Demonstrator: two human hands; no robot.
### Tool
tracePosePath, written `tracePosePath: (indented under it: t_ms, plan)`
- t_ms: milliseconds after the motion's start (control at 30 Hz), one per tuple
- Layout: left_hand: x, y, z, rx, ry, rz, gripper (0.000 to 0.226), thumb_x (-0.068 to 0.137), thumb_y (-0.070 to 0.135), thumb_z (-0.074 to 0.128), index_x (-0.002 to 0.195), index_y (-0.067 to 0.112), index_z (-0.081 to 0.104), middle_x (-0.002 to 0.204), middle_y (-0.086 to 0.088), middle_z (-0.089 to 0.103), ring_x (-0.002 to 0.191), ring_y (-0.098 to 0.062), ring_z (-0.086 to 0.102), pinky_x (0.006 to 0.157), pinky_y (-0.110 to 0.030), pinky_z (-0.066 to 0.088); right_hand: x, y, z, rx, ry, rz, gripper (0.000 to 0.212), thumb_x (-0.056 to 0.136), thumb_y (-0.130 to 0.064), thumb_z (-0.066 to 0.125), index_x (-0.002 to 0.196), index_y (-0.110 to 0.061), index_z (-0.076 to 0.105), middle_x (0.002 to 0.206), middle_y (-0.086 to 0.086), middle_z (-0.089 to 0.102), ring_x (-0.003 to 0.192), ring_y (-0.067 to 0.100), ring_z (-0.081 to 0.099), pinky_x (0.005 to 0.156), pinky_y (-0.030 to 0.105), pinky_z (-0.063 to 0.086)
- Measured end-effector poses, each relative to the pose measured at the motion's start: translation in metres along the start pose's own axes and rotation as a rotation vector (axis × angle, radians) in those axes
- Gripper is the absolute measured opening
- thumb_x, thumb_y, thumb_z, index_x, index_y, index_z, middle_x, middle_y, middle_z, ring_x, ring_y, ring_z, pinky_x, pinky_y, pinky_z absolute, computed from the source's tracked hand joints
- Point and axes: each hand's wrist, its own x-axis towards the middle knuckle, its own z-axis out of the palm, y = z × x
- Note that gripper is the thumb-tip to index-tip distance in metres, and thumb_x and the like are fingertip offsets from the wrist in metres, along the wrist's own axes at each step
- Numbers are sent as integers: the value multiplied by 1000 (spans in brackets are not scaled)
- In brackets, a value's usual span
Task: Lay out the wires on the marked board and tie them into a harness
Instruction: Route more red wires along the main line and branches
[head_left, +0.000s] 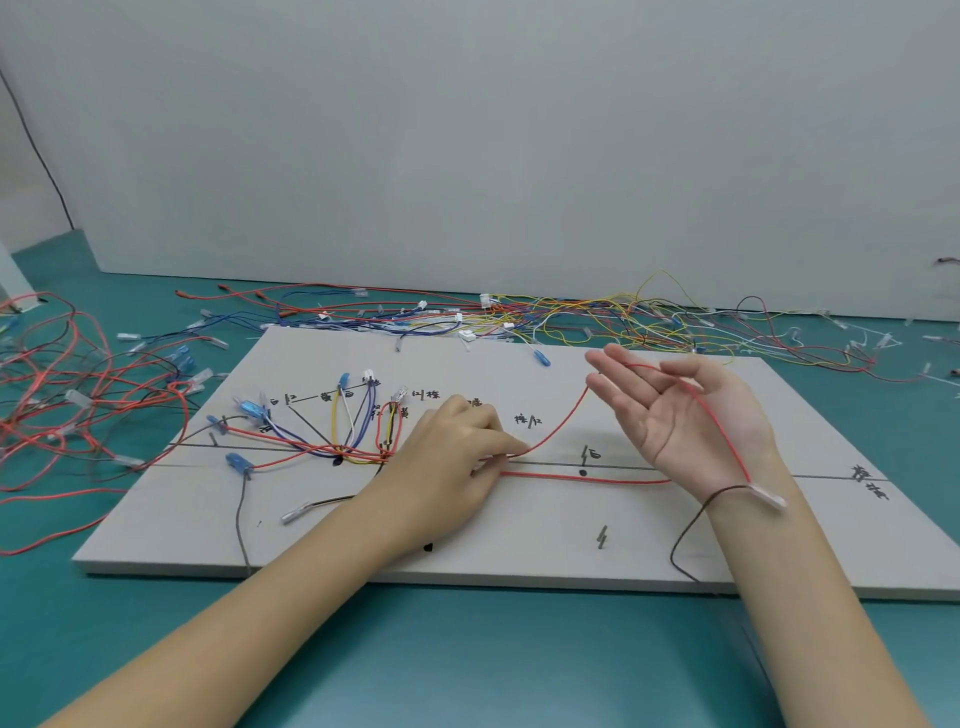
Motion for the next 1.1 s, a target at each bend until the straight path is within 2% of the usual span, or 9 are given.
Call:
tracePosePath:
  t_ms: [233, 333, 433, 533, 600, 733, 867, 933, 1100]
  plan:
    - [-1, 10, 6, 16, -35, 13, 27, 98, 22, 53, 120, 30, 69, 97, 6, 56, 94, -17, 48, 84, -35, 36, 3, -1, -4, -121, -8, 17, 54, 77, -18, 40, 123, 5, 57, 124, 18, 65, 104, 38, 67, 65, 34, 62]
    - [-3, 12, 8, 103, -18, 6, 26, 99, 27, 51, 115, 36, 69, 96, 9, 54, 96, -15, 47, 86, -34, 26, 2, 1, -3, 12, -63, 37, 53, 73, -4, 44, 122, 10, 59, 125, 19, 64, 106, 40, 66, 77, 36, 60]
    - [-2, 12, 7, 98, -75, 1, 29, 100, 25, 47, 119, 35, 67, 98, 8, 51, 98, -17, 47, 84, -34, 29, 4, 5, -2, -42, -20, 1, 46, 79, 1, 47, 124, 8, 53, 123, 19, 65, 103, 36, 68, 77, 30, 60]
    - [-3, 13, 7, 124, -102, -1, 33, 102, 25, 42, 123, 37, 64, 102, 10, 50, 99, -15, 47, 88, -36, 28, 6, 7, -2, -292, 112, -61, 27, 95, -15, 50, 114, 1, 60, 108, 13, 73, 88, 23, 74, 62, 22, 59]
    - [-3, 15, 8, 150, -112, 2, 35, 102, 27, 39, 127, 39, 61, 105, 10, 50, 100, -15, 45, 91, -37, 26, 7, 5, -4, -482, 252, -104, 29, 102, -24, 43, 103, -6, 65, 84, 5, 76, 65, 12, 72, 51, 18, 55]
    - [-4, 17, 10, 166, -140, -9, 36, 102, 35, 35, 133, 39, 53, 110, 9, 47, 104, -16, 42, 95, -38, 27, 9, 1, -13, -477, 390, -122, 29, 103, -24, 42, 94, -9, 66, 59, -5, 68, 41, 3, 57, 39, 14, 46]
    - [-6, 19, 11, 184, -163, -16, 39, 98, 47, 35, 135, 41, 49, 111, 11, 41, 108, -14, 36, 99, -37, 21, 11, 0, -17, -282, 475, -271, 13, 98, -14, 53, 94, -7, 64, 61, -3, 68, 43, 2, 58, 43, 11, 47]
    - [-6, 21, 12, 199, -176, -13, 44, 96, 54, 35, 137, 42, 47, 111, 13, 38, 109, -12, 32, 99, -35, 16, 9, -3, -19, -160, 533, -355, 8, 96, -10, 57, 91, -6, 62, 72, 3, 66, 45, 4, 60, 46, 12, 49]
    - [-6, 28, 15, 183, -218, -6, 49, 95, 58, 34, 140, 40, 41, 114, 12, 36, 108, -12, 31, 102, -36, 16, 8, -8, -28, -40, 668, -457, 19, 99, -10, 48, 84, -1, 54, 87, 16, 63, 74, 24, 66, 53, 23, 57]
